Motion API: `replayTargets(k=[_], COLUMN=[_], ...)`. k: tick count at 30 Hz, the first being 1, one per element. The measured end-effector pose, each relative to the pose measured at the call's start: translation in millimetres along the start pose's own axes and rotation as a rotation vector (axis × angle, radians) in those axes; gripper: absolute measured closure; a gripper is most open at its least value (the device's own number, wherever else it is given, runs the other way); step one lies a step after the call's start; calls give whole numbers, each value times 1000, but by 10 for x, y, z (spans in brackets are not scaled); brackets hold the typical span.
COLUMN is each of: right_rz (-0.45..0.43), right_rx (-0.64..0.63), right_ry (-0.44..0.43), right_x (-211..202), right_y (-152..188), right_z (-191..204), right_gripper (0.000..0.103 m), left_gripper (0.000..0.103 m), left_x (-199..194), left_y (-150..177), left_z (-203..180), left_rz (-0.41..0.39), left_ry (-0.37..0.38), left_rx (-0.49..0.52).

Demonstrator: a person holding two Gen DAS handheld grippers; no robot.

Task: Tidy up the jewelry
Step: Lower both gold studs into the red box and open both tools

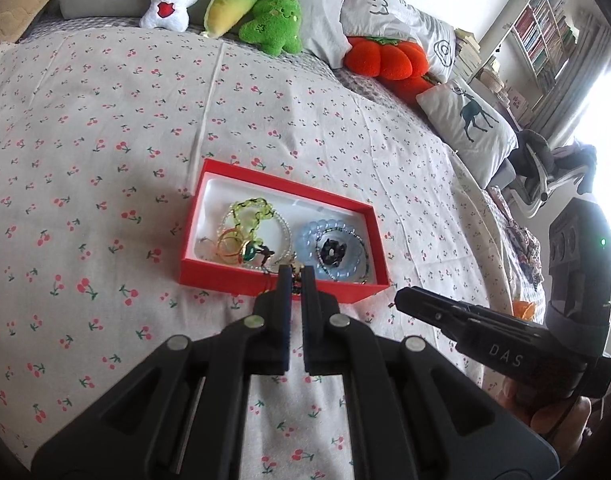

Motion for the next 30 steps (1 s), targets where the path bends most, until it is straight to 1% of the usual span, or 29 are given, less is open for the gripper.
replayTargets(k=[7,12,14,15,16,19,21,23,26,30], right_rz=[0,0,-5,-8,-12,-25,-31,-37,-43,-48], right_rx=[75,74,75,75,76,76,76,70,44,11], right_ry=[-11,0,-3,-5,-8,-22,-36,-45,-39,-18], right_x=[107,142,151,155,161,193,228,269,337,428], right_y=[-72,-92,-119,-136,-156,-230,-279,-326,-398,-468], right_z=[-163,-238,-243,-243,-234,-179,-120,-51,38,131], right_gripper=[92,92,92,92,92,92,92,92,92,92], left_gripper=[98,97,94,88,84,80,75,73,72,68], left_x=[340,389,322,271,218,82,29,-14,-56,-97], left_y=[-3,-17,-29,-42,-52,-59,-51,-35,16,64], left_z=[-145,-128,-150,-151,-147,-66,18,107,239,364], left_rz=[24,30,27,14,1,-15,-22,-28,-22,-16], left_ry=[-2,-19,-20,-29,-40,-89,-133,-179,-226,-260], left_rx=[-7,-11,-4,6,16,35,48,65,83,101])
Point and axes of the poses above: each gripper's, at about its wrist camera, not at the fingertips, and x roughly the way its jaws point, z to its left, y to its underside, the point moved 10 cm from there along x, roughly the way its jaws point, and after that the axes turned 15 degrees about -x, right-handed, at the moved point
